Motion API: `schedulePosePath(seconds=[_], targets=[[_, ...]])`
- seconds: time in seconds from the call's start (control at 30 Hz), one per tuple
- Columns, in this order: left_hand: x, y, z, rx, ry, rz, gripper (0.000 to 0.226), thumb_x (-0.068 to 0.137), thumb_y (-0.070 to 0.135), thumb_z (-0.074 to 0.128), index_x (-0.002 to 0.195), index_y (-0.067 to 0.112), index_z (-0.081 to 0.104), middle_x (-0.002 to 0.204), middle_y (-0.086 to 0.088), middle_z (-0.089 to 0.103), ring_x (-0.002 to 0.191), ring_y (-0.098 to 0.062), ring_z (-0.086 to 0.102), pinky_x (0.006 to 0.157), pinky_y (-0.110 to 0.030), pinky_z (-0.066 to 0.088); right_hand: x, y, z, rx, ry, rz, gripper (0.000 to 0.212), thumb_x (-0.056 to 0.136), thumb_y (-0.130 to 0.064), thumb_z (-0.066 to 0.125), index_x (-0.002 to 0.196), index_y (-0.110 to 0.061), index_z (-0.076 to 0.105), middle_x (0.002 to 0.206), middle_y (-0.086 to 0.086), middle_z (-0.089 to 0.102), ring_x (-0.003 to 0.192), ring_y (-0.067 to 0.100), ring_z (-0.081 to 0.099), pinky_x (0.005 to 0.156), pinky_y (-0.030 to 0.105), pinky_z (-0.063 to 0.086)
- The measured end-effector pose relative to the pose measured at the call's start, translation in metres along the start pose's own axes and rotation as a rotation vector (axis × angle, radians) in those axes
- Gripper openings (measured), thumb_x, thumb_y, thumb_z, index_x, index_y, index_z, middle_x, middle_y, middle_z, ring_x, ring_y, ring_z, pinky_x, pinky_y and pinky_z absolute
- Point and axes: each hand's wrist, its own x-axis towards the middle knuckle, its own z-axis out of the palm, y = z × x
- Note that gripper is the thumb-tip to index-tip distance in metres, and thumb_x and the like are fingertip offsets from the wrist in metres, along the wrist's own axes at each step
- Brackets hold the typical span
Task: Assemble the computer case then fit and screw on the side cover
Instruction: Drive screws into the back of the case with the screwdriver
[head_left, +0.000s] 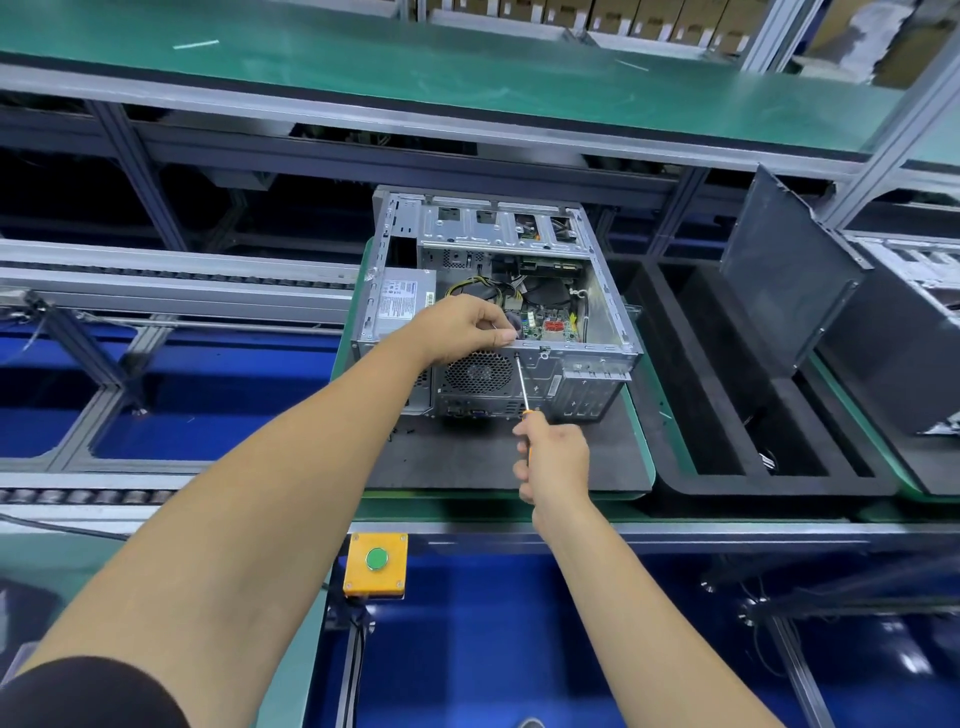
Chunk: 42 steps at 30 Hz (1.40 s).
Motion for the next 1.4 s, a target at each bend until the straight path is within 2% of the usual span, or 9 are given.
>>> schedulePosePath(seconds=[0.23,0.47,0.6,0.7,0.83,1.0,1.1,1.2,1.4], targets=[[-0.001,0.004,0.0,-0.014,-0.004,-0.01,0.022,0.094,0.047,0.067,0.104,0.03,0.075,0.102,0.014,0.073,0.102,-0.006,0.066,0.1,-0.041,0.052,-0.011,-0.011,0.011,0.139,-0.033,0.166,0.02,0.098,-0.018,0.055,0.082,-0.006,0.06,0.055,0.008,0.067,0.039,0.019,0.061,0.034,0.017,0.029],[-0.004,0.006,-0.002,-0.019,-0.008,-0.006,0.024,0.093,0.048,0.067,0.104,0.028,0.075,0.106,0.008,0.074,0.106,-0.01,0.065,0.101,-0.043,0.051,-0.018,-0.01,0.025,0.245,-0.09,0.267,0.015,0.082,-0.001,0.058,0.08,-0.013,0.049,0.059,-0.001,0.044,0.038,0.01,0.031,0.036,0.017,0.018],[-0.005,0.007,-0.003,-0.031,-0.017,-0.01,0.025,0.093,0.048,0.068,0.104,0.027,0.075,0.107,0.006,0.073,0.106,-0.012,0.065,0.101,-0.043,0.051,-0.025,-0.005,0.029,0.221,-0.022,0.189,0.013,0.089,0.0,0.061,0.079,-0.006,0.055,0.052,0.003,0.061,0.042,0.013,0.056,0.035,0.019,0.025],[-0.005,0.008,-0.003,-0.032,-0.014,-0.01,0.025,0.093,0.047,0.068,0.104,0.026,0.076,0.106,0.004,0.074,0.104,-0.013,0.066,0.1,-0.042,0.052,-0.029,-0.012,0.031,0.293,-0.069,0.259,0.015,0.096,-0.013,0.055,0.083,-0.007,0.058,0.073,0.011,0.077,0.057,0.02,0.074,0.036,0.017,0.029],[-0.005,0.008,-0.003,-0.025,-0.016,-0.014,0.026,0.093,0.047,0.068,0.105,0.026,0.075,0.107,0.003,0.074,0.105,-0.014,0.066,0.1,-0.043,0.051,-0.023,-0.017,0.032,0.255,-0.131,0.321,0.018,0.095,-0.02,0.054,0.079,-0.012,0.057,0.076,0.004,0.076,0.036,0.015,0.053,0.037,0.015,0.027],[-0.006,0.009,-0.004,-0.029,-0.02,-0.021,0.025,0.093,0.048,0.068,0.104,0.027,0.075,0.108,0.005,0.073,0.106,-0.013,0.065,0.1,-0.043,0.051,-0.016,-0.016,0.028,0.164,0.019,0.179,0.023,0.075,0.002,0.057,0.08,-0.013,0.041,0.064,0.004,0.033,0.043,0.015,0.019,0.042,0.02,0.017],[-0.006,0.01,-0.004,-0.028,-0.025,-0.02,0.025,0.093,0.049,0.068,0.103,0.027,0.075,0.108,0.006,0.073,0.106,-0.012,0.065,0.101,-0.042,0.051,-0.016,-0.013,0.021,0.038,0.091,0.041,0.016,0.078,-0.002,0.062,0.066,-0.004,0.051,0.056,0.007,0.054,0.033,0.017,0.041,0.039,0.021,0.024],[-0.006,0.009,-0.004,-0.021,-0.023,-0.017,0.025,0.093,0.049,0.067,0.102,0.027,0.075,0.107,0.007,0.073,0.105,-0.012,0.065,0.1,-0.042,0.051,-0.015,-0.013,0.017,0.06,0.083,0.104,0.012,0.09,-0.013,0.063,0.082,-0.005,0.062,0.067,0.012,0.075,0.047,0.017,0.067,0.035,0.021,0.029],[-0.005,0.007,-0.004,-0.021,-0.015,-0.019,0.023,0.092,0.05,0.068,0.1,0.029,0.075,0.105,0.007,0.074,0.103,-0.013,0.066,0.099,-0.044,0.052,-0.013,-0.02,0.008,0.25,-0.118,0.316,0.011,0.09,-0.015,0.061,0.082,-0.01,0.055,0.067,0.006,0.072,0.036,0.011,0.047,0.031,0.015,0.023]])
